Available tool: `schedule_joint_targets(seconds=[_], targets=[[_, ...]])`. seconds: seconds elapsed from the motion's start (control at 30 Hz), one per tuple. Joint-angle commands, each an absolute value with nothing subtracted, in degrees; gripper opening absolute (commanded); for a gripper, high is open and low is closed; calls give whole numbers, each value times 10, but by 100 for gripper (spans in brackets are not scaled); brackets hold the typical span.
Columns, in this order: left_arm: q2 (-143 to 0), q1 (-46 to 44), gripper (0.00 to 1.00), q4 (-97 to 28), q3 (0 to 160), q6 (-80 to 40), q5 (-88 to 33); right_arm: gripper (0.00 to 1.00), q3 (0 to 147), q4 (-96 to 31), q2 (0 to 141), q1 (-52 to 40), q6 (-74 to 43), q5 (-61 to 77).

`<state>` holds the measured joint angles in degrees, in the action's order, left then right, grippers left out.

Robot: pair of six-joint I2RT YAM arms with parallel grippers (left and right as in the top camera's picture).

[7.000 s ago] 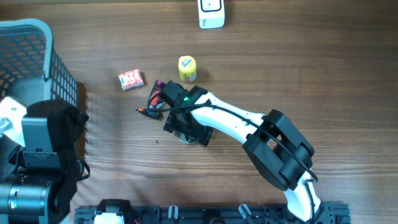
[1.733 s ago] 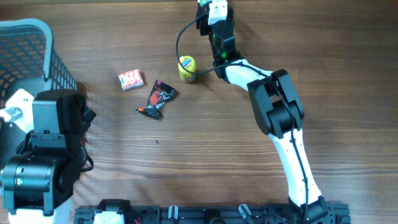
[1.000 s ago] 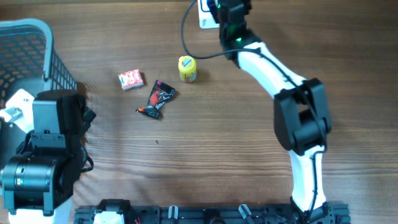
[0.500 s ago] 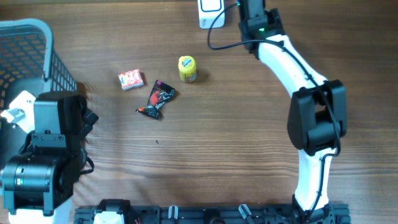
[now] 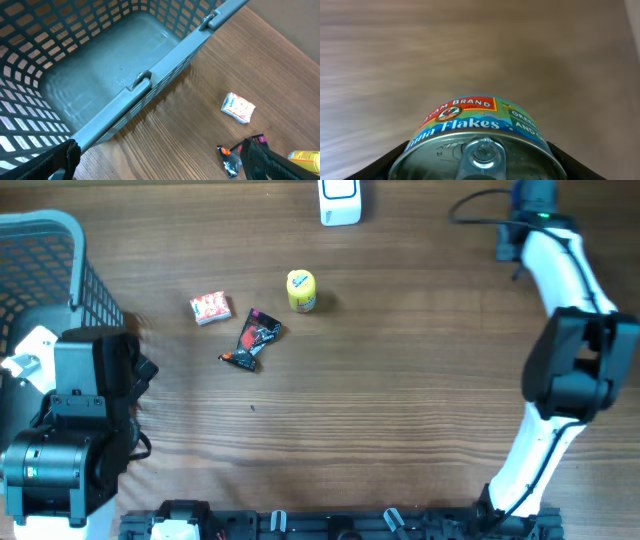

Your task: Scan the item barcode

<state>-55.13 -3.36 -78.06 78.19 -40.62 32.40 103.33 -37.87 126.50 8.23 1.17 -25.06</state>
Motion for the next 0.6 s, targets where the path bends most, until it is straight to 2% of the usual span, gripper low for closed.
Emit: schedule_joint_targets(seconds=[0.0, 0.1, 0.17, 0.33, 0.37, 0.43, 0.47, 0.57], targets=[[-547, -30, 100, -781, 786, -409, 319, 57, 1034, -415, 1243, 149, -76, -239], [-547, -30, 100, -781, 786, -409, 319, 57, 1034, -461, 1243, 192, -146, -238], [-547, -30, 100, -781, 786, -409, 319, 52, 1032, -500, 1243, 220, -198, -210], [-547, -30, 100, -781, 786, -409, 319, 53, 989, -519, 1243, 237, -270, -147], [-547, -30, 100, -781, 786, -409, 319, 54, 979, -513, 1243, 237, -274, -147], [-547, -30, 100, -781, 786, -409, 319, 66, 957, -493, 1243, 236, -276, -146], [-547, -30, 100, -781, 786, -409, 319, 69, 949, -486, 1243, 236, -276, -146], [-547, -30, 100, -781, 786, -409, 319, 69, 926, -474, 1243, 237, -289, -147]])
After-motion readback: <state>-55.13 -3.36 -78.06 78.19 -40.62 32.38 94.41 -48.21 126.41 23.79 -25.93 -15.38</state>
